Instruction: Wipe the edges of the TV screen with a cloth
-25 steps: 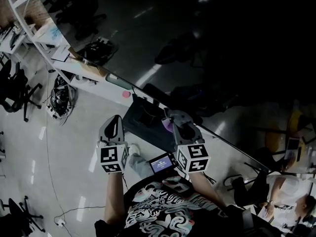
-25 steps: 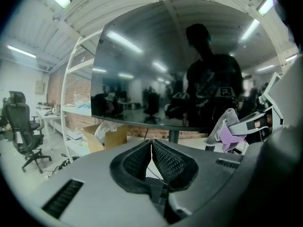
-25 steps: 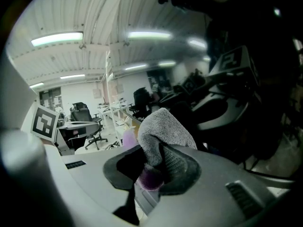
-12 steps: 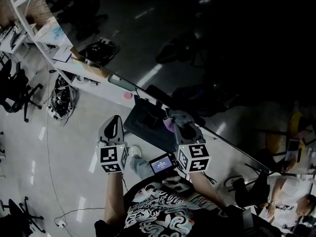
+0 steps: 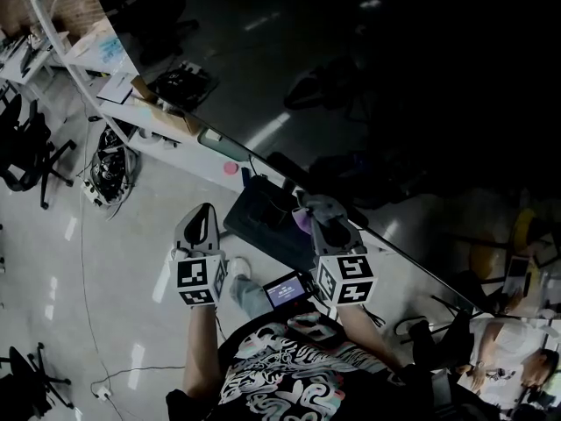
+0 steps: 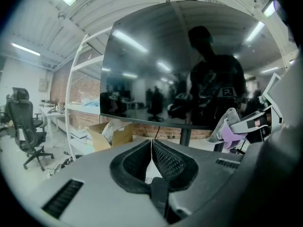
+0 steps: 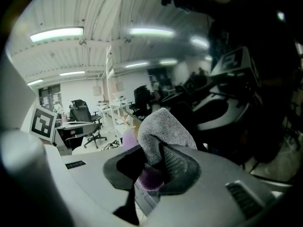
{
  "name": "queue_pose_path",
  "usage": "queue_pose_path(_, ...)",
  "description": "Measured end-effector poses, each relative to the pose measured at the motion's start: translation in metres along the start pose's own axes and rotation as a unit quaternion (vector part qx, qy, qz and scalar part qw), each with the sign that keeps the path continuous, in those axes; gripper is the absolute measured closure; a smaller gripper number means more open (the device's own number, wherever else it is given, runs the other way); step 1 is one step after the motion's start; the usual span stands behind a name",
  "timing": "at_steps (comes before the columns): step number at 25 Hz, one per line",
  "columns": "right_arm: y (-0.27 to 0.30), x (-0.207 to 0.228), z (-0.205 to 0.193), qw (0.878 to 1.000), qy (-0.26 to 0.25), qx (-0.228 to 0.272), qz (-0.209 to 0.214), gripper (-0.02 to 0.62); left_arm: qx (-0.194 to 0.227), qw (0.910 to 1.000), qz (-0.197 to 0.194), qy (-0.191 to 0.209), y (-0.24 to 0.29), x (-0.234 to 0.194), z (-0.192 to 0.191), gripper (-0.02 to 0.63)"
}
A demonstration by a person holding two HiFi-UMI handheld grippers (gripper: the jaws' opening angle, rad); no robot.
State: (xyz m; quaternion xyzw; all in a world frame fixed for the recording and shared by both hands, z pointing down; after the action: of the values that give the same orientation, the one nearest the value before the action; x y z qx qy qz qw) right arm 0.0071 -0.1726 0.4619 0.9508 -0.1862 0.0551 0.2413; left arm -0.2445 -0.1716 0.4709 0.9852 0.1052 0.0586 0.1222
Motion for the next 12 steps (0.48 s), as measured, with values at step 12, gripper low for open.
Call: queue_pose_path(12,0.03,-0.016,0.01,1.0,-0.002,-0.011,0.009,0.5,-0.009,1.0,0.002,-0.005,0.018,-0.023,0.0,0.584)
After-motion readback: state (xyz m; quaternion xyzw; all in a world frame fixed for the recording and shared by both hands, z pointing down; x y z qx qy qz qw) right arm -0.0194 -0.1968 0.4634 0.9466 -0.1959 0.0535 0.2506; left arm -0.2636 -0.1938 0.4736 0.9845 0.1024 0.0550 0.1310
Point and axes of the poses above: the fingertips, and each gripper's own axes: y forward along the fingers, x to its right, z out of its top, the point moved 4 cm from there along -y, backward along the fingers, and after that the axes turned 8 degrees about y, right-handed, at the moved point
